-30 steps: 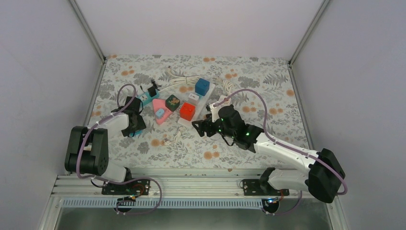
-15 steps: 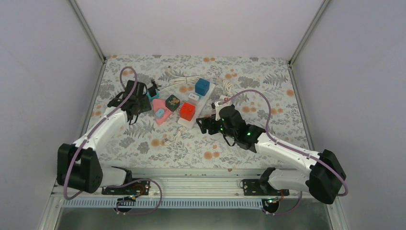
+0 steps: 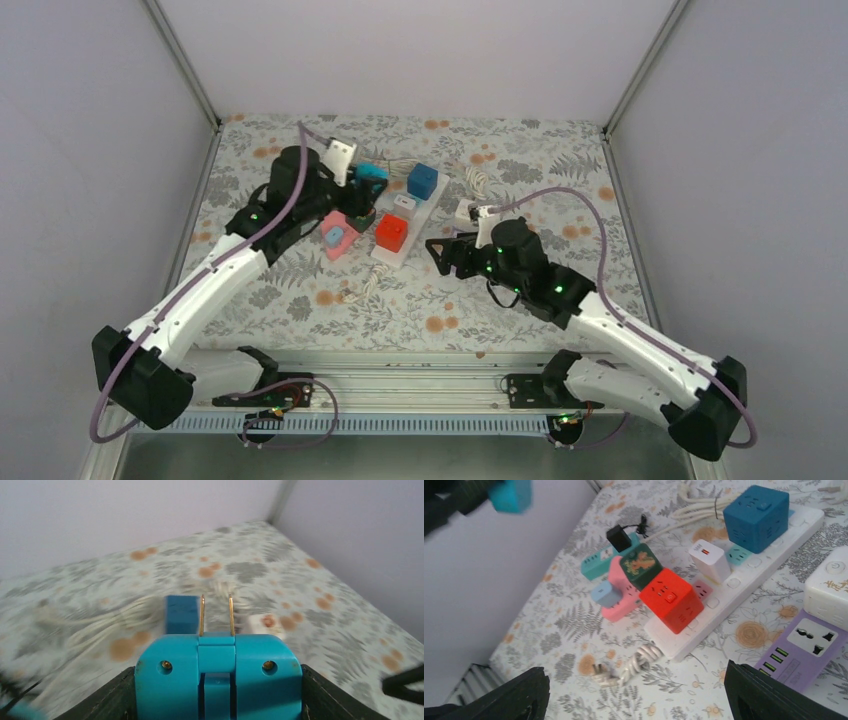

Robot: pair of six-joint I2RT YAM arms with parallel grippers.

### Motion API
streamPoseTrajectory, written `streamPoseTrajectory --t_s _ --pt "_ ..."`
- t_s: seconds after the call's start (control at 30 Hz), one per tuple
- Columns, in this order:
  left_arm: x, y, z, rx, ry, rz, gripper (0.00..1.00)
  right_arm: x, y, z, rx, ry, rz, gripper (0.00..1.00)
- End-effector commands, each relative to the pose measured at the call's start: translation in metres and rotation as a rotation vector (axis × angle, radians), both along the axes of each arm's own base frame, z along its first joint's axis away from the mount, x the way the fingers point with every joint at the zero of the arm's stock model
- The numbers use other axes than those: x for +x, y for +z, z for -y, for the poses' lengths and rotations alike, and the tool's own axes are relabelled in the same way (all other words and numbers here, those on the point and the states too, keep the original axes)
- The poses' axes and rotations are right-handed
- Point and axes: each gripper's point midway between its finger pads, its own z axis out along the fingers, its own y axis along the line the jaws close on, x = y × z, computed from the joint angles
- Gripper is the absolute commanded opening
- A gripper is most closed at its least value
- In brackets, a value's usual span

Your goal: Insert the plug

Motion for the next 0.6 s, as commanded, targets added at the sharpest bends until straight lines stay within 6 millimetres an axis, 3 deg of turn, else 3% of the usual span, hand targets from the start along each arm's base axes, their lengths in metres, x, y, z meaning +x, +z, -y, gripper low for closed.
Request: streamPoseTrajectory --t_s 0.0,0.13,0.27,0.4,0.57 --pt "-0.038 0.028 0.061 0.036 -0.318 0.212 0.59 -0.017 0.041 0.007 0.127 0.009 -0.025 0.9" --pt "-0.072 0.034 0.084 0.102 -0.481 0.383 0.59 -0.031 0.06 0.007 0.227 0.027 -0.09 0.9" --pt "-0.081 0.039 0.086 0.191 -0.528 0.52 0.59 -0.041 0.088 0.003 0.323 0.075 -0.087 0.9" --pt "-0.084 0.024 0.086 0.329 -0.597 0.632 0.59 -0.041 0.103 0.003 0.349 0.071 -0.073 0.9" --pt "-0.093 0.001 0.089 0.442 -0.697 0.69 0.59 -0.036 0.103 -0.004 0.316 0.089 -0.071 0.89"
